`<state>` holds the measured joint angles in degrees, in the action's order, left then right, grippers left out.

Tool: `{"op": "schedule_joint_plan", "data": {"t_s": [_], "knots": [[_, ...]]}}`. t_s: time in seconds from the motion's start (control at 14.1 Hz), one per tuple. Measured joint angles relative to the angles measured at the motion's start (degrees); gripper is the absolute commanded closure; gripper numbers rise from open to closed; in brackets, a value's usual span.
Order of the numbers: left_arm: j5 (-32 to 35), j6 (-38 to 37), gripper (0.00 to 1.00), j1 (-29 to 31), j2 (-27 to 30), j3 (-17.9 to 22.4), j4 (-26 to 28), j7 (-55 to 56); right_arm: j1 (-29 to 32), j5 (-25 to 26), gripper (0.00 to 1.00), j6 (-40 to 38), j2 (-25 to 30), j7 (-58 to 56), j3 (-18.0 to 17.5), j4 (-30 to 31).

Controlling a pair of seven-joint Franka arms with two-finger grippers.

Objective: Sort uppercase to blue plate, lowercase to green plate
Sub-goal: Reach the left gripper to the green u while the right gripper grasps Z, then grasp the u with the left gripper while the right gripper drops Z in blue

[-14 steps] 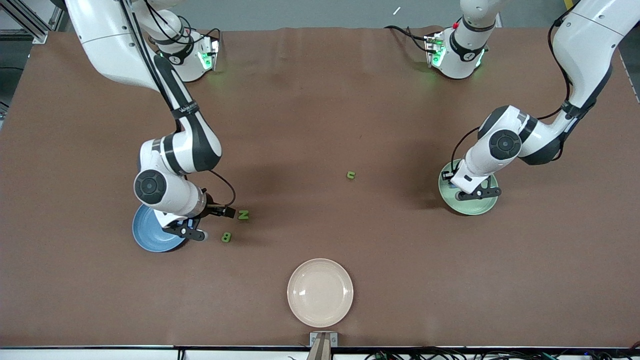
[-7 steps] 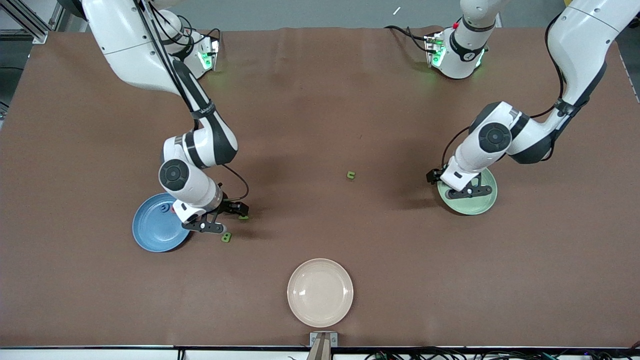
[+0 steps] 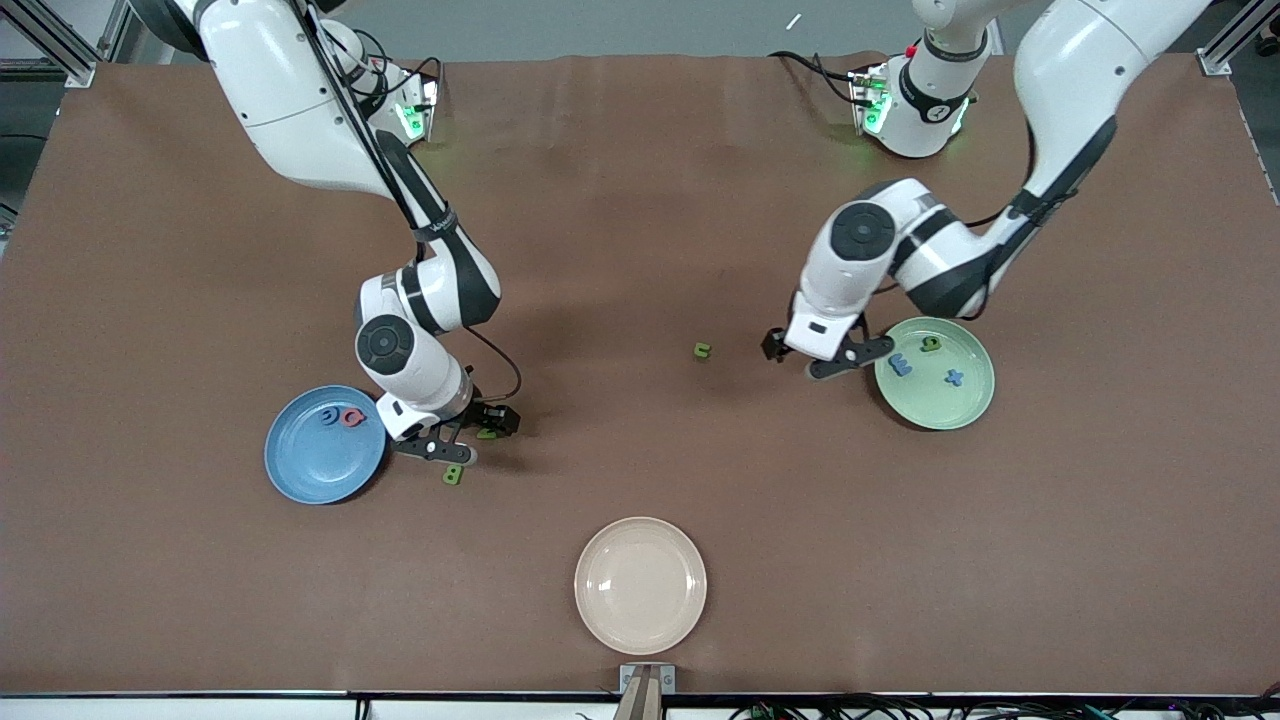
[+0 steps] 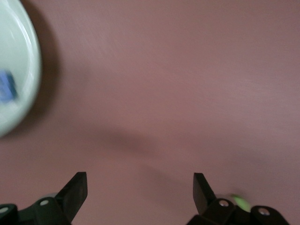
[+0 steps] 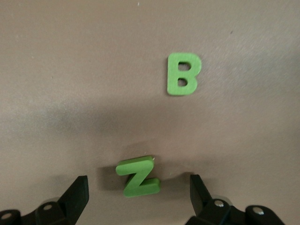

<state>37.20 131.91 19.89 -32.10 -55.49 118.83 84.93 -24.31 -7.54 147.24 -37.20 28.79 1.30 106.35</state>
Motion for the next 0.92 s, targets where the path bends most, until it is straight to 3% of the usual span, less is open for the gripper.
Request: {"op": "schedule_joint_plan", "data": {"t_s": [0.21,0.43,0.5,0.78,0.92], "knots": [[-0.53,-0.44,0.01,-8.47,-3.41,3.99,-4.89,15.71,-0.07,0.02,0.41,0.05,-0.17,0.19,0.19,-0.12],[-2.23,-0.44,0.01,-19.14,-6.39,12.05,-9.47,26.37,-0.06,0.02,0.44,-0.06,-0.16,0.24,0.44,-0.25],[-2.92,-0.44,0.01,-21.98,-7.5,13.74,-10.93,29.08,-0.05,0.02,0.5,-0.06,-0.16,0.25,0.45,-0.27],[-4.17,-0.22,0.03,-28.45,-10.0,17.84,-14.16,35.83,-0.06,0.02,0.97,-0.04,-0.15,0.26,0.46,-0.51],[-4.28,0.36,0.1,-29.01,-10.7,18.65,-14.56,36.85,-0.06,0.02,1.0,-0.36,-0.13,0.42,0.48,-0.76]]}}
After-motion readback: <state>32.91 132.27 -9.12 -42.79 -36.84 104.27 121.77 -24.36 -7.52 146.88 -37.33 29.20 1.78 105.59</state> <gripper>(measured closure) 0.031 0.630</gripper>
